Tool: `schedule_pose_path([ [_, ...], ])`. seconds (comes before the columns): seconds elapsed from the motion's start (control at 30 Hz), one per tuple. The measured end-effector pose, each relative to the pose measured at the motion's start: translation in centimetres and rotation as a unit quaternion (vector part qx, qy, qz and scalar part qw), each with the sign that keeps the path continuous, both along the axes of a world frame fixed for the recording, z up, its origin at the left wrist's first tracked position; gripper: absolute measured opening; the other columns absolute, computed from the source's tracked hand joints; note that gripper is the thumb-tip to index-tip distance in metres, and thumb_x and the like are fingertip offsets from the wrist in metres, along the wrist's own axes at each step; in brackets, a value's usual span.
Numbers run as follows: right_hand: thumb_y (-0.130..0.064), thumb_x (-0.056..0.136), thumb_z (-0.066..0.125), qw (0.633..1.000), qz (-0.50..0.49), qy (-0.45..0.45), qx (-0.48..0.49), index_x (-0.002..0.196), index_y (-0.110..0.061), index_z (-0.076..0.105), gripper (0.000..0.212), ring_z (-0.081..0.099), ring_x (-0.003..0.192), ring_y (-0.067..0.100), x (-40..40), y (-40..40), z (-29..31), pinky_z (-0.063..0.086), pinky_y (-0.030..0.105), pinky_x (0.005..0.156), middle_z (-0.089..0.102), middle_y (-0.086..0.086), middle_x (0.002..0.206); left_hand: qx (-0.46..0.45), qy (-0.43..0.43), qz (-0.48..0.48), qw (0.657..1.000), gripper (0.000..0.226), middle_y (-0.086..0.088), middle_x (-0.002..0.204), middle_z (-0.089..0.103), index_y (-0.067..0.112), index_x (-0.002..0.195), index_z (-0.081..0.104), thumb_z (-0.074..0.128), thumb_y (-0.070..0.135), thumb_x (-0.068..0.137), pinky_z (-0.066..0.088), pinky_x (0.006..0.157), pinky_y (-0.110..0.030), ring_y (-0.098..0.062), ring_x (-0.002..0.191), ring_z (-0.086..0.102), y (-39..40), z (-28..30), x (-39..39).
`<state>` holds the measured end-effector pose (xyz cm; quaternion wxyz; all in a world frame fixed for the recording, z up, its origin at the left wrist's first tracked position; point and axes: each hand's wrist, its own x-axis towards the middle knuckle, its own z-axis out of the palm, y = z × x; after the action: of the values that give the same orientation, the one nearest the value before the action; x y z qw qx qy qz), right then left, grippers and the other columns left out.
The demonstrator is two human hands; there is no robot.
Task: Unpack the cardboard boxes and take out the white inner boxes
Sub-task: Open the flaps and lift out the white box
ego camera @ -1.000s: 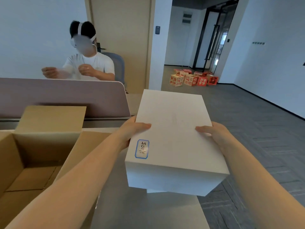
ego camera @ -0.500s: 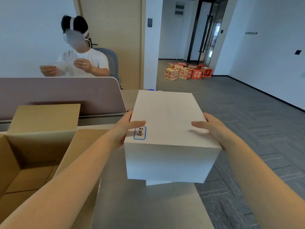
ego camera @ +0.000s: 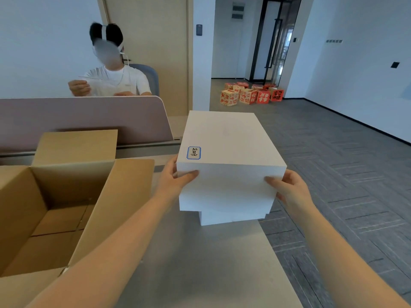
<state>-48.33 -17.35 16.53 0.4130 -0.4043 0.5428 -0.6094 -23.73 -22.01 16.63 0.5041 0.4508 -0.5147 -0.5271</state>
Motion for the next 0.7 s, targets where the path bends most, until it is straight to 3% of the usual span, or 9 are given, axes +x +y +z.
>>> schedule_pose_path([
  [0.1, 0.001, 0.078, 0.066, 0.999, -0.039, -0.008, -0.011, 0.086, -0.017, 0.057, 0.022, 0.062, 0.081, 0.019, -0.2, -0.5, -0.6, 0.050, 0.030, 0.071, 0.065, 0.002, 0.088, -0.003, 0.003, 0.015, 1.000, 0.051, -0.002, 0.115, 0.063, 0.017, 0.128, 0.048, 0.064, 0.000, 0.083, 0.046, 0.097, -0.039, -0.021, 0.104, 0.061, -0.3, 0.0, -0.5],
  [0.23, -0.002, 0.086, 0.059, 0.999, -0.044, 0.010, -0.024, 0.095, -0.013, 0.062, 0.015, 0.061, 0.076, 0.012, -0.9, -1.7, -0.6, 0.052, 0.020, 0.067, 0.065, -0.003, 0.085, 0.012, -0.005, 0.037, 0.999, 0.049, 0.003, 0.104, 0.064, 0.010, 0.127, 0.045, 0.067, 0.006, 0.082, 0.049, 0.090, -0.031, -0.013, 0.092, 0.062, -1.1, -0.2, -2.5],
  [0.33, -0.009, 0.091, 0.054, 0.998, -0.049, 0.027, -0.017, 0.103, -0.013, 0.059, 0.014, 0.061, 0.070, 0.006, -2.0, -3.4, -0.9, 0.049, 0.011, 0.056, 0.062, -0.006, 0.084, 0.060, -0.010, 0.055, 0.997, 0.064, -0.003, 0.114, 0.063, 0.008, 0.127, 0.045, 0.077, 0.026, 0.074, 0.047, 0.093, -0.035, -0.019, 0.102, 0.061, -2.2, -0.8, -4.3],
  [0.4, -0.021, 0.093, 0.052, 0.999, -0.043, 0.023, 0.021, 0.106, -0.012, 0.056, 0.016, 0.060, 0.074, 0.009, -2.4, -4.4, -1.4, 0.047, 0.016, 0.060, 0.060, -0.005, 0.085, 0.097, 0.002, 0.040, 0.994, 0.075, 0.000, 0.116, 0.062, 0.014, 0.126, 0.045, 0.078, 0.043, 0.065, 0.046, 0.095, -0.035, -0.018, 0.105, 0.060, -2.6, -1.3, -5.3],
  [0.47, -0.048, 0.088, 0.052, 0.997, -0.017, 0.001, 0.076, 0.110, -0.010, 0.053, 0.044, 0.059, 0.087, 0.014, -2.5, -5.2, -2.1, 0.048, 0.025, 0.076, 0.061, -0.001, 0.097, 0.122, 0.023, 0.022, 0.992, 0.093, 0.003, 0.117, 0.063, 0.022, 0.128, 0.044, 0.075, 0.061, 0.048, 0.045, 0.099, -0.043, -0.018, 0.108, 0.060, -2.9, -2.0, -5.9],
  [0.53, -0.085, 0.051, 0.057, 0.994, 0.013, -0.008, 0.111, 0.125, -0.009, 0.047, 0.107, 0.054, 0.110, 0.019, -2.8, -5.8, -3.1, 0.042, 0.037, 0.099, 0.056, 0.002, 0.121, 0.127, 0.046, 0.017, 0.991, 0.104, 0.002, 0.120, 0.063, 0.026, 0.131, 0.043, 0.072, 0.066, 0.039, 0.045, 0.098, -0.048, -0.020, 0.109, 0.061, -3.3, -2.6, -6.1],
  [0.57, -0.093, 0.030, 0.055, 0.994, 0.017, -0.003, 0.111, 0.130, -0.011, 0.045, 0.129, 0.051, 0.116, 0.021, -3.0, -6.1, -3.5, 0.038, 0.041, 0.104, 0.053, 0.002, 0.127, 0.126, 0.056, 0.015, 0.990, 0.105, 0.001, 0.121, 0.063, 0.026, 0.132, 0.043, 0.071, 0.065, 0.039, 0.046, 0.098, -0.048, -0.020, 0.109, 0.061, -3.5, -2.8, -6.1],
  [0.6, -0.094, 0.021, 0.054, 0.994, 0.020, -0.001, 0.104, 0.130, -0.013, 0.045, 0.136, 0.050, 0.117, 0.021, -3.2, -6.4, -3.9, 0.036, 0.042, 0.106, 0.053, 0.002, 0.128, 0.127, 0.064, 0.011, 0.990, 0.104, 0.001, 0.121, 0.063, 0.025, 0.132, 0.043, 0.071, 0.063, 0.039, 0.046, 0.098, -0.049, -0.020, 0.109, 0.062, -3.6, -2.7, -6.2],
  [0.7, -0.090, 0.032, 0.054, 0.995, 0.026, 0.004, 0.093, 0.127, -0.016, 0.047, 0.120, 0.051, 0.116, 0.020, -3.4, -7.0, -3.7, 0.036, 0.044, 0.107, 0.053, 0.004, 0.131, 0.112, 0.081, 0.003, 0.990, 0.102, -0.002, 0.122, 0.062, 0.024, 0.133, 0.042, 0.073, 0.059, 0.043, 0.046, 0.097, -0.051, -0.022, 0.110, 0.062, -4.0, -2.4, -6.5],
])
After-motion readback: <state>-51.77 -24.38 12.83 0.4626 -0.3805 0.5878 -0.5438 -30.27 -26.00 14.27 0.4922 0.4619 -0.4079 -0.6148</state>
